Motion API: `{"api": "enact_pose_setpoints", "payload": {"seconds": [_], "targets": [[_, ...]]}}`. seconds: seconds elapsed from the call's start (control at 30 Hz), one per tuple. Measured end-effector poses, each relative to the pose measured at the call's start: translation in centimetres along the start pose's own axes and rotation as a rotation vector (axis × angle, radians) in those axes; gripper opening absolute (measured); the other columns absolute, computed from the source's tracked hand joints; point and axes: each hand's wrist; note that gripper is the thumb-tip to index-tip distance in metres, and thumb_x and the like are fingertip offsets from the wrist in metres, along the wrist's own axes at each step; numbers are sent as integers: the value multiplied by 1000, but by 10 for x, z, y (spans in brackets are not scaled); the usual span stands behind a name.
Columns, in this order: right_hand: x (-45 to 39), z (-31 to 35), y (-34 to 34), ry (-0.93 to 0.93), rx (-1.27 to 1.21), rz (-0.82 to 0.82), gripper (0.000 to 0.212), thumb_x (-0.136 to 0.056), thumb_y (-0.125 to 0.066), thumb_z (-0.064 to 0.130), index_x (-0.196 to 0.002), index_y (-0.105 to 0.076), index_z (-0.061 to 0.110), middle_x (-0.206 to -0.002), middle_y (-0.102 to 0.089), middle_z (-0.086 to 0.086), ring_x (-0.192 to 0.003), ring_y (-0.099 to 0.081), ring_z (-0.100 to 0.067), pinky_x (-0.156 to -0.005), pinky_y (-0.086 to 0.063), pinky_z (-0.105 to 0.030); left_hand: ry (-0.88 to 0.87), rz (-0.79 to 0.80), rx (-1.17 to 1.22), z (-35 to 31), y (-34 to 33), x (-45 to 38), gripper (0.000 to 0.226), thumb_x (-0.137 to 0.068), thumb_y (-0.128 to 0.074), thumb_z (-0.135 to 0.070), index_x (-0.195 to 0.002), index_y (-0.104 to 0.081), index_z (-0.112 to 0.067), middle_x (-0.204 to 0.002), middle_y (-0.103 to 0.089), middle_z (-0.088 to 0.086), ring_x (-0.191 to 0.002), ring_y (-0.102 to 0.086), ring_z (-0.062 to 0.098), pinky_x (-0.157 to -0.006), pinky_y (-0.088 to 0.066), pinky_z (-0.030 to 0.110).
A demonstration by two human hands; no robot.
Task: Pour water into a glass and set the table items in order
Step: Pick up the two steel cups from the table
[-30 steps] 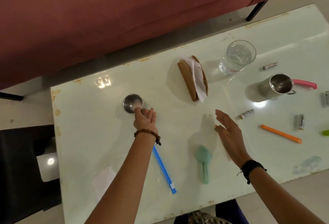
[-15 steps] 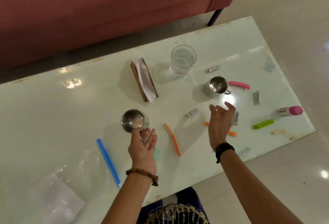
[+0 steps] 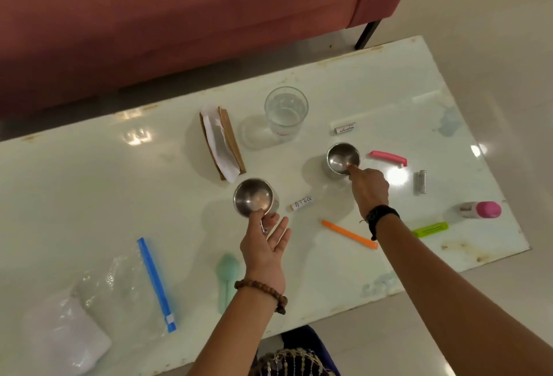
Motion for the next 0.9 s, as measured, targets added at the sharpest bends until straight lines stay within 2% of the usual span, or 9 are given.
{"api": "enact_pose_setpoints", "payload": {"seconds": [0.1, 0.23, 0.33, 0.47, 0.6, 0.7, 0.8, 0.83, 0.9], "targets": [[18, 0, 1, 0, -52, -40, 38, -89, -49, 33, -84, -61, -3, -68, -52, -5, -71, -51, -26, -68, -40, -36, 12, -21, 4, 5, -3, 1, 20, -87, -56, -25, -75, -56, -10, -92, -63, 6, -87, -66, 19, -73, -52, 28], [58, -3, 8, 22, -167, -128, 45, -88, -54, 31, -86, -59, -14, -75, -56, -31, -64, -48, -30, -55, -33, -30, -4, -14, -15, 7, 0, 5, 18, -86, -57, -25, -74, -57, -12, -88, -63, 4, -87, -66, 18, -72, -52, 28], [97, -1, 8, 30, -221, -99, 45, -87, -56, 31, -81, -56, -14, -81, -60, -28, -75, -54, -30, -72, -48, -43, -38, 12, -68, 0, 9, 8, 22, -87, -56, -24, -69, -57, -12, -86, -66, 4, -85, -67, 16, -72, -52, 27], [153, 15, -8, 71, -256, -11, 41, -87, -57, 26, -78, -52, -14, -87, -56, -36, -86, -54, -45, -86, -46, -57, -87, 49, -99, -25, 36, 11, 24, -86, -56, -23, -65, -56, -11, -95, -71, 8, -82, -69, 15, -77, -53, 29], [200, 36, -48, 139, -271, 114, 35, -85, -59, 30, -70, -58, -2, -68, -56, -13, -66, -51, -20, -82, -49, -50, -202, 44, -93, -66, 84, 13, 25, -88, -53, -24, -67, -60, -12, -92, -74, 9, -80, -71, 14, -73, -52, 28], [234, 58, -89, 188, -224, 211, 39, -84, -59, 30, -71, -53, -6, -68, -51, -8, -66, -44, -15, -84, -47, -54, -244, -4, -38, -107, 133, 11, 24, -89, -52, -24, -70, -61, -13, -91, -72, 10, -83, -70, 17, -76, -52, 29], [266, 77, -129, 270, -159, 290, 40, -84, -59, 33, -74, -53, -6, -71, -52, -23, -67, -47, -34, -86, -45, -57, -282, -55, -7, -150, 184, 11, 23, -89, -52, -25, -74, -65, -13, -88, -73, 9, -78, -71, 16, -74, -52, 29], [280, 84, -147, 299, -132, 321, 41, -84, -59, 33, -76, -53, -7, -78, -54, -29, -75, -49, -44, -86, -45, -58, -305, -78, 12, -166, 207, 10, 24, -88, -52, -25, -72, -65, -13, -84, -73, 8, -73, -71, 15, -72, -53, 29], [308, 98, -186, 348, -115, 395, 40, -85, -59, 31, -77, -54, -8, -87, -57, -31, -91, -53, -45, -85, -46, -57, -351, -123, 52, -203, 253, 9, 27, -87, -53, -24, -65, -61, -11, -75, -72, 6, -60, -68, 13, -68, -53, 28]]}}
Point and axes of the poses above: each hand's wrist, its own x-axis away from the middle knuckle, its own y-axis out of the back of the hand, z = x × y
